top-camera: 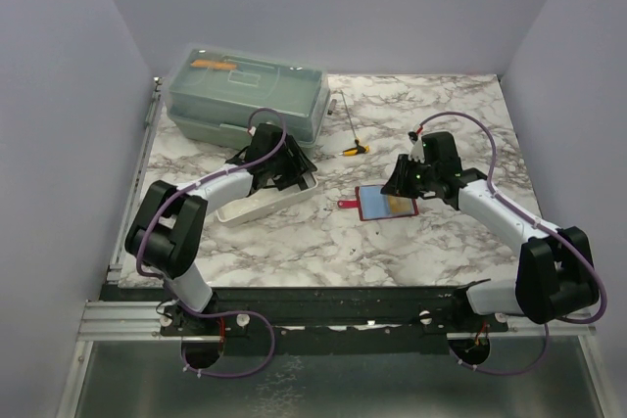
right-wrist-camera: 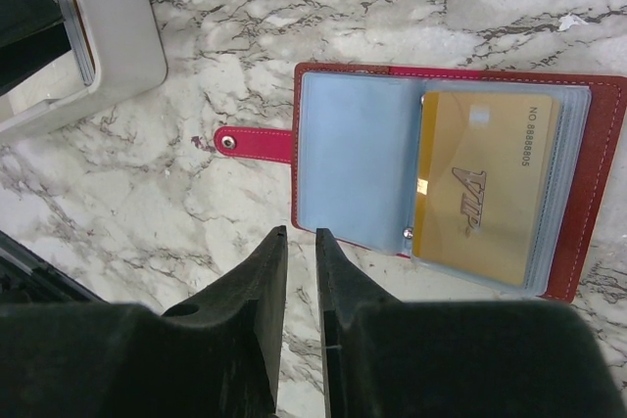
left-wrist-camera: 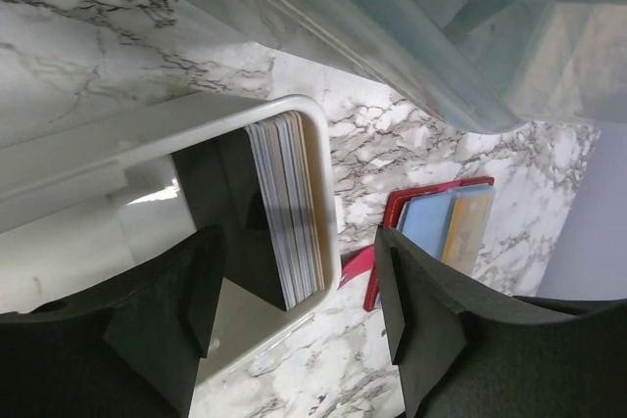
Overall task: Put the credit cards into the card holder
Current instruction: Pick up the credit card from the storage box.
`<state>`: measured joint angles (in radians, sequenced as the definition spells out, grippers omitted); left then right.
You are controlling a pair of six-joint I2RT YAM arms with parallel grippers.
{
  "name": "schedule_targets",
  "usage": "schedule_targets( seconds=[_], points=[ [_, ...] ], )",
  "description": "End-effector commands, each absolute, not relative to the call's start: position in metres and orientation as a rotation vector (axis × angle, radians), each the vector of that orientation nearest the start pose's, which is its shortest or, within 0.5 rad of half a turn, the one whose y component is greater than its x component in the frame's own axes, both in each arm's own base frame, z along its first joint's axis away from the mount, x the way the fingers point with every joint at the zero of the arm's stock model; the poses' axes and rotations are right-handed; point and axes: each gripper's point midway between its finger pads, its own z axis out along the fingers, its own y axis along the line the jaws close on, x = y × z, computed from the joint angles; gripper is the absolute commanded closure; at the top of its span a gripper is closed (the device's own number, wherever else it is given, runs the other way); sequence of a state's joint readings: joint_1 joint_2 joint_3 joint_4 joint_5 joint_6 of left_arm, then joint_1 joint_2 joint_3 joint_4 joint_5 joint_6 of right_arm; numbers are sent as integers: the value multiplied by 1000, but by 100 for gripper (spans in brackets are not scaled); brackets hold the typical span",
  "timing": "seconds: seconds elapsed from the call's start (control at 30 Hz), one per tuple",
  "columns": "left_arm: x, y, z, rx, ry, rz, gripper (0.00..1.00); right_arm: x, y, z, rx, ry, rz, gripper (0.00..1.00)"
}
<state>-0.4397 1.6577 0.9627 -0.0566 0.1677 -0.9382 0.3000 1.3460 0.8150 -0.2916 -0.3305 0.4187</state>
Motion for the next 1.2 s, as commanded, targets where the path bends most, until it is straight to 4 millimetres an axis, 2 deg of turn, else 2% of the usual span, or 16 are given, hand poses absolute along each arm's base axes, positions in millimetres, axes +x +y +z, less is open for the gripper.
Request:
schedule_targets(
  seconds=[0.0, 0.2, 0.43, 0.53, 0.63, 0.7, 1.0, 1.17],
  points=[
    [372, -254, 90, -527, 2364, -974, 41, 290, 165, 100, -11, 2477, 712, 79],
    [371, -249, 97, -544, 2327, -970, 61, 289, 165, 98, -11, 2482, 714, 80],
    [371, -247, 101, -551, 2318, -959, 75, 288, 167, 97, -12, 2488, 725, 82],
    [371, -248, 100, -552, 2324, -963, 86, 288, 166, 97, -11, 2486, 721, 82],
    [370, -248, 99, -558, 2337, -961, 90, 288, 165, 98, -11, 2484, 715, 83],
    [368, -246, 100, -570, 2349, -948, 100, 288, 165, 98, -9, 2486, 714, 83],
    [355, -230, 112, -623, 2391, -870, 100, 290, 168, 96, -19, 2492, 726, 84],
    [347, -227, 117, -645, 2432, -865, 100, 290, 170, 92, -30, 2508, 739, 84]
  ],
)
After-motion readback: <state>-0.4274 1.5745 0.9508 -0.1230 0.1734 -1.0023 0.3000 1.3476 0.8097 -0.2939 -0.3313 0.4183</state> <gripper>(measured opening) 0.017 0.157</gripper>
